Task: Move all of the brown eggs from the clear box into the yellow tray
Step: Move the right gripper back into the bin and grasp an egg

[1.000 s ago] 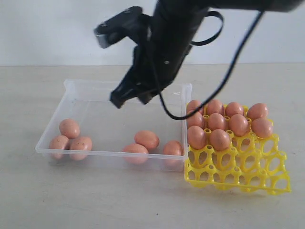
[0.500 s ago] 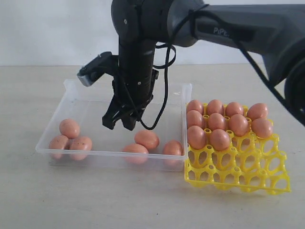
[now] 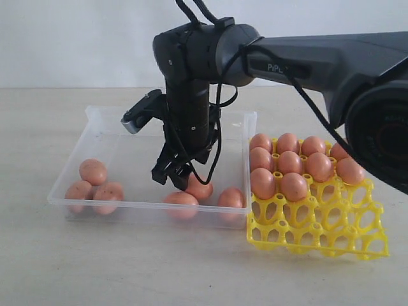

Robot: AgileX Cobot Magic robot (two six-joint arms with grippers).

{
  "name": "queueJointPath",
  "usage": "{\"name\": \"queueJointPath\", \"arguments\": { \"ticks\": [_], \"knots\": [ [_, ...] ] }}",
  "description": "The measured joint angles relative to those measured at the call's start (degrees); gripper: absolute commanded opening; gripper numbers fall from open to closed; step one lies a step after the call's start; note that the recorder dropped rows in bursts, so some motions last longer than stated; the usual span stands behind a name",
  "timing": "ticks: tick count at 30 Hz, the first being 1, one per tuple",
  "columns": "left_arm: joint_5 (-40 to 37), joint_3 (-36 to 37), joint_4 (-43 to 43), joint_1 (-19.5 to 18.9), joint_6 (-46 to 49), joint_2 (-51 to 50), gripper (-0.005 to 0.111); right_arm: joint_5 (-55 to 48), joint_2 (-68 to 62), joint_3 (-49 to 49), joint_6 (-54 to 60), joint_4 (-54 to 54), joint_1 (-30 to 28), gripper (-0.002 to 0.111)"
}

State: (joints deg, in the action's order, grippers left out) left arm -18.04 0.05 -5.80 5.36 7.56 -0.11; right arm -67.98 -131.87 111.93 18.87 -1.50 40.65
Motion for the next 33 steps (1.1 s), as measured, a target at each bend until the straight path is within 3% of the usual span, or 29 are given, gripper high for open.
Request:
{"name": "queueJointPath", "arguments": {
  "ticks": [10, 28, 33],
  "knots": [
    [0.00, 0.00, 0.00, 0.00, 0.00, 0.00, -0.004, 5.13, -2.00, 0.00, -6.02, 4.99, -5.50, 0.064],
    [0.00, 0.00, 0.00, 0.00, 0.00, 0.00, -0.004, 2.51, -4.90, 0.70, -6.95, 9.50, -5.78, 0.064],
    [0.00, 0.00, 0.00, 0.00, 0.00, 0.00, -0.004, -0.72, -4.25, 0.70, -1.87, 9.85, -5.78, 0.064]
  ]
}}
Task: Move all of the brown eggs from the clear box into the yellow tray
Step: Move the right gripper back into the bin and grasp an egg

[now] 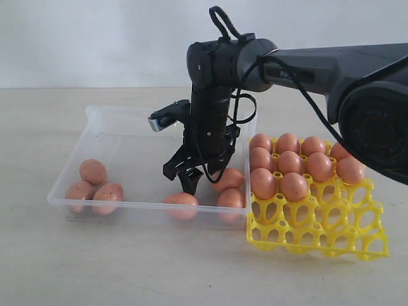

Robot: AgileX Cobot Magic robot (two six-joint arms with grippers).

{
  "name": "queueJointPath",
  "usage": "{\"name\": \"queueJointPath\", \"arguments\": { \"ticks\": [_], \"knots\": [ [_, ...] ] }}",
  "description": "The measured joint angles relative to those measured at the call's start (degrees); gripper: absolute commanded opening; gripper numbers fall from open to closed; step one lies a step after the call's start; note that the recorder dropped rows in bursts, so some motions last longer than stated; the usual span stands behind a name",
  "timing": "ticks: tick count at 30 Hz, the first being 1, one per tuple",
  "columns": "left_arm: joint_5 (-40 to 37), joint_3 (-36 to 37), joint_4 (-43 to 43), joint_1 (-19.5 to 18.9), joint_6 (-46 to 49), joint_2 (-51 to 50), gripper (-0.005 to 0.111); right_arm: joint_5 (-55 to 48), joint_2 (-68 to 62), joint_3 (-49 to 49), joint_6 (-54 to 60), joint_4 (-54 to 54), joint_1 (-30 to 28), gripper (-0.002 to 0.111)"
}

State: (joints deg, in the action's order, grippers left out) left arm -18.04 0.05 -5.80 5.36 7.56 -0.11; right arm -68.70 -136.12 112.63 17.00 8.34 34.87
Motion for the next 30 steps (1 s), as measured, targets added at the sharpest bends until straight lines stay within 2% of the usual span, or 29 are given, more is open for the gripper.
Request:
{"name": "queueJointPath", "arguments": {
  "ticks": [10, 18, 30],
  "knots": [
    [0.00, 0.00, 0.00, 0.00, 0.00, 0.00, -0.004, -0.80, 5.92, 0.00, 13.89, 0.34, 0.00, 0.064],
    [0.00, 0.00, 0.00, 0.00, 0.00, 0.00, -0.004, -0.80, 6.72, -0.49, 17.70, -0.53, 0.00, 0.064],
    [0.00, 0.00, 0.00, 0.00, 0.00, 0.00, -0.004, 0.19, 7.07, -15.31, 22.94, -5.25, -1.13, 0.064]
  ]
}}
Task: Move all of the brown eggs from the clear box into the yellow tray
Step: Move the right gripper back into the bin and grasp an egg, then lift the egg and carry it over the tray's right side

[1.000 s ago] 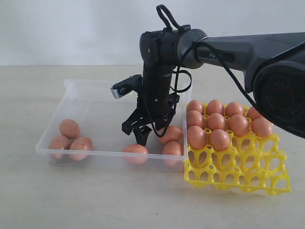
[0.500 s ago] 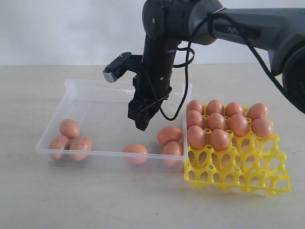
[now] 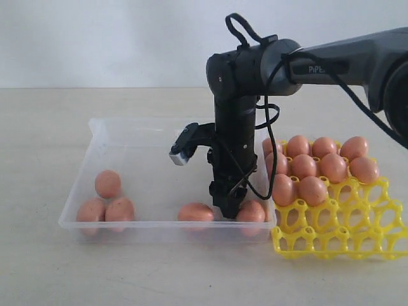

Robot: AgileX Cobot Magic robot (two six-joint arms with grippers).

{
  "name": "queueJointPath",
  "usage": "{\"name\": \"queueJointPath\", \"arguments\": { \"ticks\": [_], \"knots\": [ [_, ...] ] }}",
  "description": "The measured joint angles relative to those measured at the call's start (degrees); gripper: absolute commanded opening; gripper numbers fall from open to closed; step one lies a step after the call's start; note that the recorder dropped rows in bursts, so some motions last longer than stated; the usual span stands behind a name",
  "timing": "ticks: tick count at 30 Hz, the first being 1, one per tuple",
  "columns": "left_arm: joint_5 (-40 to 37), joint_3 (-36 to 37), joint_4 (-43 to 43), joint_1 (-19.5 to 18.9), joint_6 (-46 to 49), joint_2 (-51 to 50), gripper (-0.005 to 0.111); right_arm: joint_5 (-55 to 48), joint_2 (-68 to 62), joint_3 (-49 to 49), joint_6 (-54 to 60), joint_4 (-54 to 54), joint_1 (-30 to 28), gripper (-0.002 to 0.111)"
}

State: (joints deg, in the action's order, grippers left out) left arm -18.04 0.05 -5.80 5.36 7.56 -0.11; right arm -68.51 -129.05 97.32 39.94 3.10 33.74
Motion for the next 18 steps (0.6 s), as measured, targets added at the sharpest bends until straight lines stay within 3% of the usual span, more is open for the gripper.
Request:
{"name": "queueJointPath", "arguments": {
  "ticks": [4, 6, 8, 10, 18],
  "knots": [
    [0.00, 0.00, 0.00, 0.00, 0.00, 0.00, -0.004, 1.03, 0.95, -2.02, 0.15, -0.92, 0.00, 0.064],
    [0.00, 0.00, 0.00, 0.00, 0.00, 0.00, -0.004, 1.44, 0.98, -2.36, 0.04, -1.04, 0.00, 0.055],
    [0.00, 0.00, 0.00, 0.00, 0.00, 0.00, -0.004, 2.37, 1.09, -2.61, -0.77, -1.15, 0.00, 0.033],
    [0.00, 0.00, 0.00, 0.00, 0.00, 0.00, -0.004, 2.89, 1.09, -2.61, -2.06, -1.65, -0.02, -0.001],
    [0.00, 0.00, 0.00, 0.00, 0.00, 0.00, -0.004, 3.18, 1.22, -2.50, -8.02, -0.42, -0.13, 0.000]
  ]
}}
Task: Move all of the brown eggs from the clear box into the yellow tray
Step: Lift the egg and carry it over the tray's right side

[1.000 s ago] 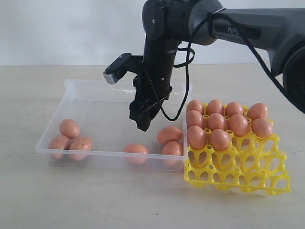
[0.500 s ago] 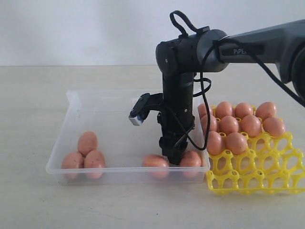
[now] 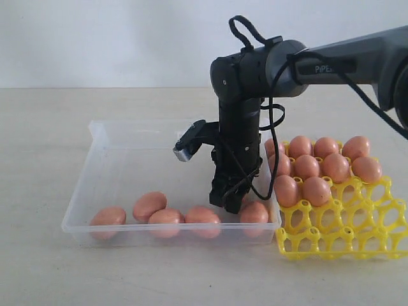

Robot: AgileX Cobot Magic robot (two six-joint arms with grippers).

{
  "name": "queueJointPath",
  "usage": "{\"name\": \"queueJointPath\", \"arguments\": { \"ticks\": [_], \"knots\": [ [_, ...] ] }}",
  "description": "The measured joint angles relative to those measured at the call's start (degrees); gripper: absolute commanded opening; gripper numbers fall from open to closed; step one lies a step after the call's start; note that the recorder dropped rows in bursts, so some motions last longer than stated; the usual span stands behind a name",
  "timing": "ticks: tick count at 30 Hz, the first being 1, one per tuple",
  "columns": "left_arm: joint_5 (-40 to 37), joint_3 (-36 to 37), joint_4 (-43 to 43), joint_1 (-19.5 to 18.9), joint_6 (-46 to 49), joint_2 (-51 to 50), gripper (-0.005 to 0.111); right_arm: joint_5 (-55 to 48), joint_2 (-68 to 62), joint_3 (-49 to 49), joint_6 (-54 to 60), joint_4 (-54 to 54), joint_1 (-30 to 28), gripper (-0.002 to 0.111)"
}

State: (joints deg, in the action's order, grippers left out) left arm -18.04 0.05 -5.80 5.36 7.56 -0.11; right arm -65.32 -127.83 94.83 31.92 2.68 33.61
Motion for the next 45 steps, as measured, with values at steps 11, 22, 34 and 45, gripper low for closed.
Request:
{"name": "queueJointPath", "arguments": {
  "ticks": [11, 22, 34, 45],
  "knots": [
    [0.00, 0.00, 0.00, 0.00, 0.00, 0.00, -0.004, 30.48, 15.64, -5.42, -20.56, 9.87, -0.20, 0.000],
    [0.00, 0.00, 0.00, 0.00, 0.00, 0.00, -0.004, 75.30, 49.76, -56.83, -22.77, 11.59, -2.55, 0.000],
    [0.00, 0.00, 0.00, 0.00, 0.00, 0.00, -0.004, 87.47, 55.86, -64.01, -69.92, -31.58, -36.45, 0.000],
    [0.00, 0.00, 0.00, 0.00, 0.00, 0.00, -0.004, 130.29, 37.99, -56.07, -112.11, -91.21, -47.50, 0.000]
  ]
}}
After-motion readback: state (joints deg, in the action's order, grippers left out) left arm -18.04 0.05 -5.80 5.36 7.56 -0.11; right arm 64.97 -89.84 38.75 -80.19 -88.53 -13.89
